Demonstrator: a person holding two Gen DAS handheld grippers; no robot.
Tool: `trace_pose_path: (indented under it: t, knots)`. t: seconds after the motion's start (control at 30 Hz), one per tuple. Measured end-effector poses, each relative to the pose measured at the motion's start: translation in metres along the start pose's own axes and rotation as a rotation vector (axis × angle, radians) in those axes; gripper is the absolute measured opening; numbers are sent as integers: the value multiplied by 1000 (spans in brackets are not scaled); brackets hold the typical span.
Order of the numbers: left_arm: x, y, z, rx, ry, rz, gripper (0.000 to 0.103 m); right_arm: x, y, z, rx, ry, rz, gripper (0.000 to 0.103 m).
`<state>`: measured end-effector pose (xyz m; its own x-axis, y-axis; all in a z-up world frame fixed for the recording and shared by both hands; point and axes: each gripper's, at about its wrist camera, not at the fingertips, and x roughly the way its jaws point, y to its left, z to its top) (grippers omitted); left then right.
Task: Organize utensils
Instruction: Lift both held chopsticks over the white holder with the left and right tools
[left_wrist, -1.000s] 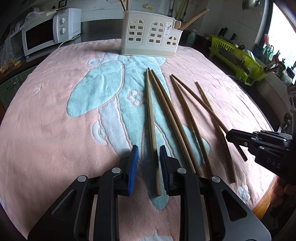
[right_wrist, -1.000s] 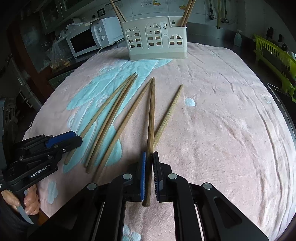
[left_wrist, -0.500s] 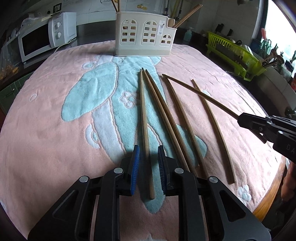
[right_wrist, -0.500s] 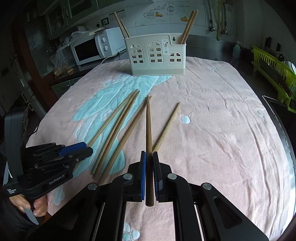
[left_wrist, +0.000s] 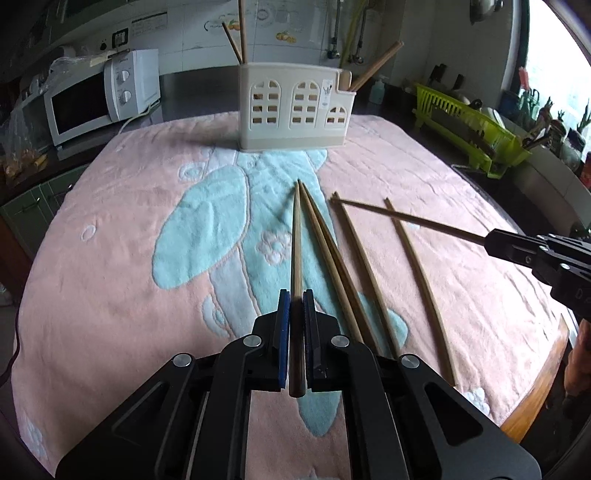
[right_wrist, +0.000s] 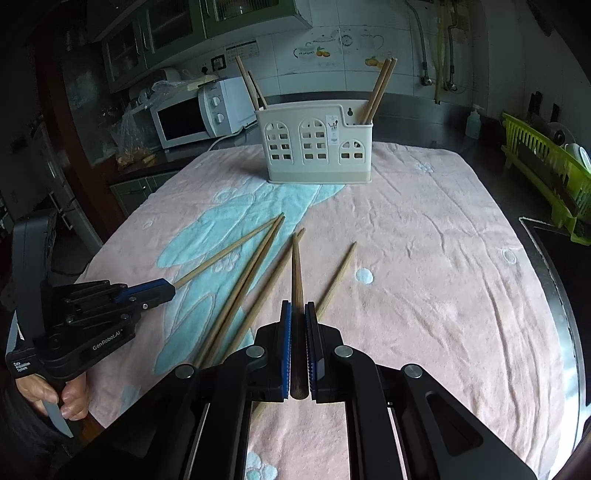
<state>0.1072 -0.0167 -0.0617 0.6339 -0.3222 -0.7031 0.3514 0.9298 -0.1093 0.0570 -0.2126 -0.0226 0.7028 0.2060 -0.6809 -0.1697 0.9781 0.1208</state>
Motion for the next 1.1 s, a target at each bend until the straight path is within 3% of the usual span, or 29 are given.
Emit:
trace_pose_path:
  t: [0.3,0.77,1.1]
  knots:
    - [-26,3,41,-14,-156,-16,5,-15,3,44,-22,-96,42,7]
    - [-27,10,113,-21,-215,-35,5,5,-21,114,-36,-100,110,7]
    - [-38,8,171,-14,-296,-7,5,-6,-41,173,-62,-129,122,7]
